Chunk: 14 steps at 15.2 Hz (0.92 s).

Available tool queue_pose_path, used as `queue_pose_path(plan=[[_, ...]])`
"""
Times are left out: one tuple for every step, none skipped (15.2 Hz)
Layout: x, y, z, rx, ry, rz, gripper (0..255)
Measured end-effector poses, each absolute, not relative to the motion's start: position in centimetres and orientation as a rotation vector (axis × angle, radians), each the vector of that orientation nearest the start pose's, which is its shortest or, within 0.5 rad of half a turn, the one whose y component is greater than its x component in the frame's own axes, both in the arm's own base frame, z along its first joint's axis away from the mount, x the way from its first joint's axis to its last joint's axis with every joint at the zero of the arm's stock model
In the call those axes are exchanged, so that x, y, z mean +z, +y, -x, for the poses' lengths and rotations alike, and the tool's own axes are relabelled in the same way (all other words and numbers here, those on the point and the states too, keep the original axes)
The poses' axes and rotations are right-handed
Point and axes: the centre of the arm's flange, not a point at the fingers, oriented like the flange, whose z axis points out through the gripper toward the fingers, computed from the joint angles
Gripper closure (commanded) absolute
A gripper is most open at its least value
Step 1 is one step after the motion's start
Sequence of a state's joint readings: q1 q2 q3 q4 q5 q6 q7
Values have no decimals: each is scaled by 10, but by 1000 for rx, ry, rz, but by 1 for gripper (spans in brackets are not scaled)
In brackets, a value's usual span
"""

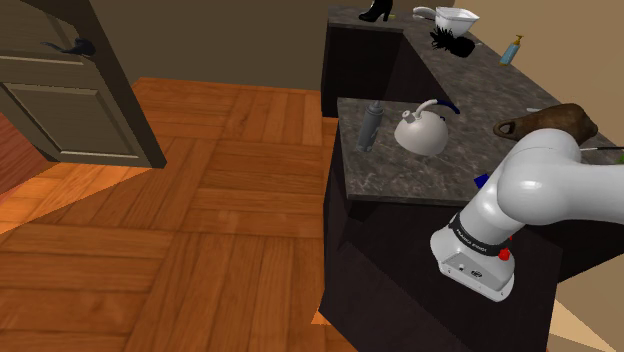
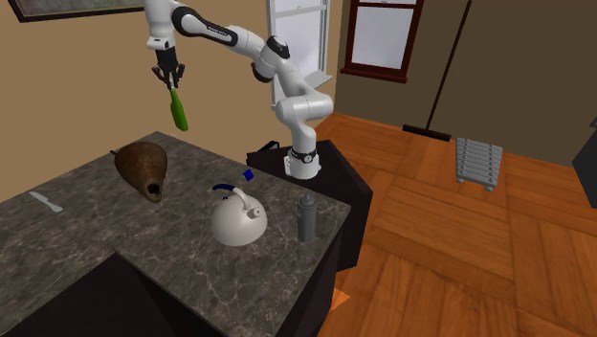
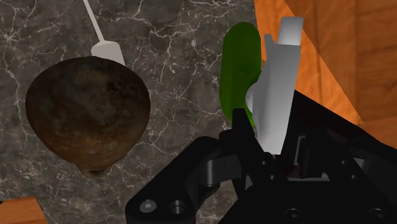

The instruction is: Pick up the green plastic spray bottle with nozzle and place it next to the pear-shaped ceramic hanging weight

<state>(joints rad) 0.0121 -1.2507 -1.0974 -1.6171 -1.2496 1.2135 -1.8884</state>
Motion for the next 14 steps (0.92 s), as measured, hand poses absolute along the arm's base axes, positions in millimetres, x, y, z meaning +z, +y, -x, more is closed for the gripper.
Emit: queue_pose_path(plan=[[552,-517,275,88,-819,3105,255],[547,-515,275,88,-819,3105,255],[541,-516,274,88,-819,3105,255],[537,-517,275,88,-819,3105,255],[531,-517,275,88,-819,3105,255],[526,-516,275,88,-819,3105,255],[521,-517,275,88,-819,3105,255],[515,-516,274,88,-819,3105,255],[511,-517,274,88,-819,3105,255],[505,-517,275,88,-819,3105,255],[500,-517,274,88,-819,3105,255],[495,-517,275,88,-819,3105,255],[490,-517,275,88,-819,3105,255],[484,-516,275,88,-819,3105,255]])
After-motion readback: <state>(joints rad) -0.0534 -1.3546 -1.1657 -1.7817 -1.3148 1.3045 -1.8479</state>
